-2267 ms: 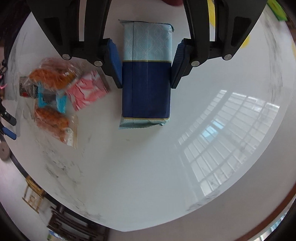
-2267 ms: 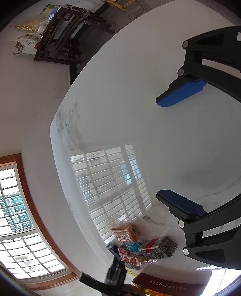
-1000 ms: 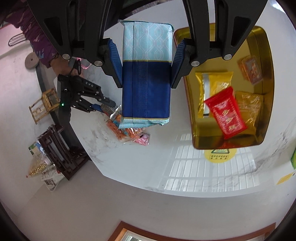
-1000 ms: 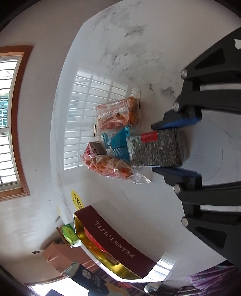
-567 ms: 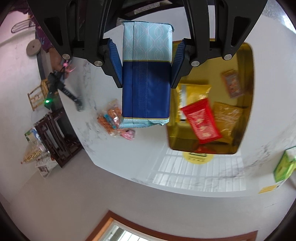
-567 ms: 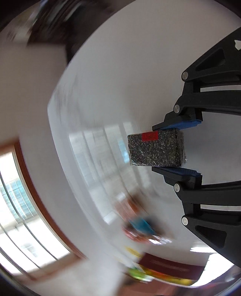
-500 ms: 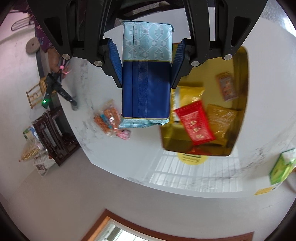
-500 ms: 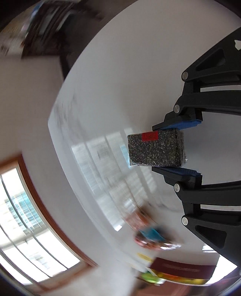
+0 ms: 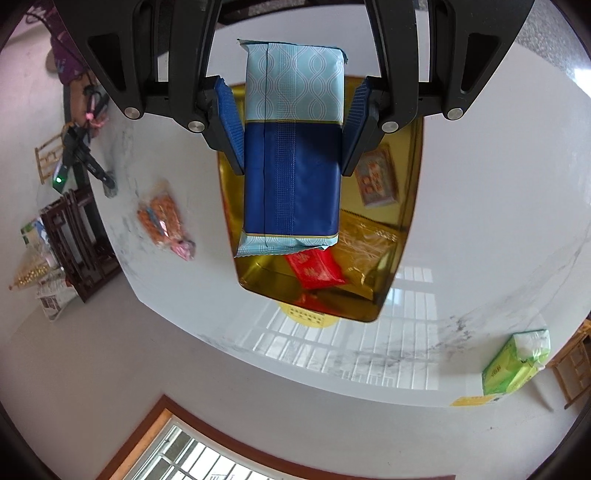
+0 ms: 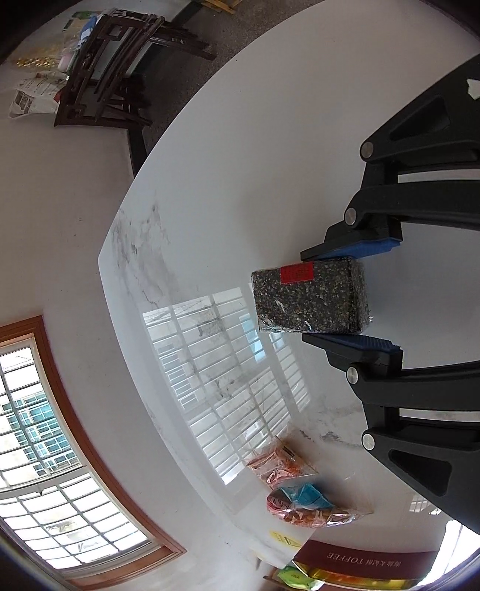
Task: Organize snacks
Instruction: 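Lower the blue package into the gold tin and open the left gripper, then lower the dark speckled block into the tin and open the right gripper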
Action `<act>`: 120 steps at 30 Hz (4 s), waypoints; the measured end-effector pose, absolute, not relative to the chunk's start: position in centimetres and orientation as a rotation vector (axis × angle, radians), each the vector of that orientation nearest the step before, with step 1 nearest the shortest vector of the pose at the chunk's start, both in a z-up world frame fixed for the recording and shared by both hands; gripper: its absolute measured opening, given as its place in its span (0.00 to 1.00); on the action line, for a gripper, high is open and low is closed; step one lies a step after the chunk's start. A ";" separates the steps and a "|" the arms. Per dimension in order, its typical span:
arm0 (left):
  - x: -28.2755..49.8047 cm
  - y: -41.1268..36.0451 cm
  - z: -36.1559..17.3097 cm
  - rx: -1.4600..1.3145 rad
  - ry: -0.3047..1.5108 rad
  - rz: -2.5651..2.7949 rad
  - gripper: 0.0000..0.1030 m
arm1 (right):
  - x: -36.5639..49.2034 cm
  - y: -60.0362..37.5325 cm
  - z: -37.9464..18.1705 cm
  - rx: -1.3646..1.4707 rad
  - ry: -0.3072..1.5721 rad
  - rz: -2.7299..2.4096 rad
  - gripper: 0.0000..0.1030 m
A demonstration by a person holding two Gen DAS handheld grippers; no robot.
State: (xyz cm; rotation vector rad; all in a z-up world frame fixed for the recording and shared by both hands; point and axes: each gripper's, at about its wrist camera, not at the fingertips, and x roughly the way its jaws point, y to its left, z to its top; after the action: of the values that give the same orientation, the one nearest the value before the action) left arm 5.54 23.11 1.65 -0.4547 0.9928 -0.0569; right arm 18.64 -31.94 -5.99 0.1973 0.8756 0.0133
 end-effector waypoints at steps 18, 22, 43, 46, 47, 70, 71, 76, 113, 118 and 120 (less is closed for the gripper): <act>8.1 22.7 -2.7 -0.411 1.008 0.018 0.49 | 18.4 -32.0 -5.9 0.202 0.876 0.016 0.32; 8.1 22.5 -3.4 -0.383 1.013 0.039 0.49 | 18.5 -32.0 -5.9 0.199 0.876 0.014 0.33; 7.9 20.0 -4.6 -0.170 1.001 0.102 0.49 | 18.4 -32.1 -5.9 0.198 0.877 0.015 0.33; 7.8 19.7 -4.7 -0.141 0.997 0.114 0.50 | 18.4 -32.1 -5.9 0.198 0.877 0.015 0.33; 7.8 19.5 -4.7 -0.129 0.995 0.117 0.50 | 18.4 -32.1 -5.9 0.198 0.877 0.015 0.33; 6.7 17.4 -3.6 0.065 0.915 0.193 0.72 | 18.5 -32.2 -5.9 0.196 0.878 0.014 0.33; 6.6 17.4 -3.5 0.069 0.912 0.197 0.72 | 18.5 -32.2 -5.9 0.196 0.878 0.014 0.33; 6.2 17.2 -3.0 0.078 0.897 0.211 0.72 | 18.5 -32.2 -5.9 0.196 0.878 0.015 0.33; 0.1 21.6 -0.2 -0.023 0.854 0.282 0.80 | 9.9 -12.3 1.8 0.180 0.839 0.576 0.32; -0.8 21.9 0.0 -0.036 0.853 0.266 0.80 | 8.7 -5.0 2.9 0.094 0.848 0.718 0.32; -1.1 22.1 -0.1 -0.040 0.857 0.263 0.80 | 8.5 -2.3 2.9 0.061 0.860 0.761 0.32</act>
State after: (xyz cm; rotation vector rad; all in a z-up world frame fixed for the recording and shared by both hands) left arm -1.13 22.08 -0.07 -0.0404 0.8574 0.2628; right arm 8.51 -2.34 2.91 0.0614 0.8597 0.7605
